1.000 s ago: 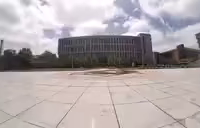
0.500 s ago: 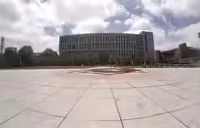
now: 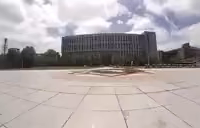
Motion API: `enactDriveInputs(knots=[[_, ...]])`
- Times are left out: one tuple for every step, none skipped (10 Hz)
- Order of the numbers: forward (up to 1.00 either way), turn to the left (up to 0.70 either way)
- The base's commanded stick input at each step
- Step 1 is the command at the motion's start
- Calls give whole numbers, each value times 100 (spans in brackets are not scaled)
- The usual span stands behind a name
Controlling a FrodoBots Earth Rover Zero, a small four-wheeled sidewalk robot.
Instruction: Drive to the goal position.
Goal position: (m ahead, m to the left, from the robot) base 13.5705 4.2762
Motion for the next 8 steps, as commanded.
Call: enactDriveInputs(knots=[[100, 0], [100, 0], [100, 0], [100, 0], [100, 0], [100, 0], [100, 0], [100, 0]])
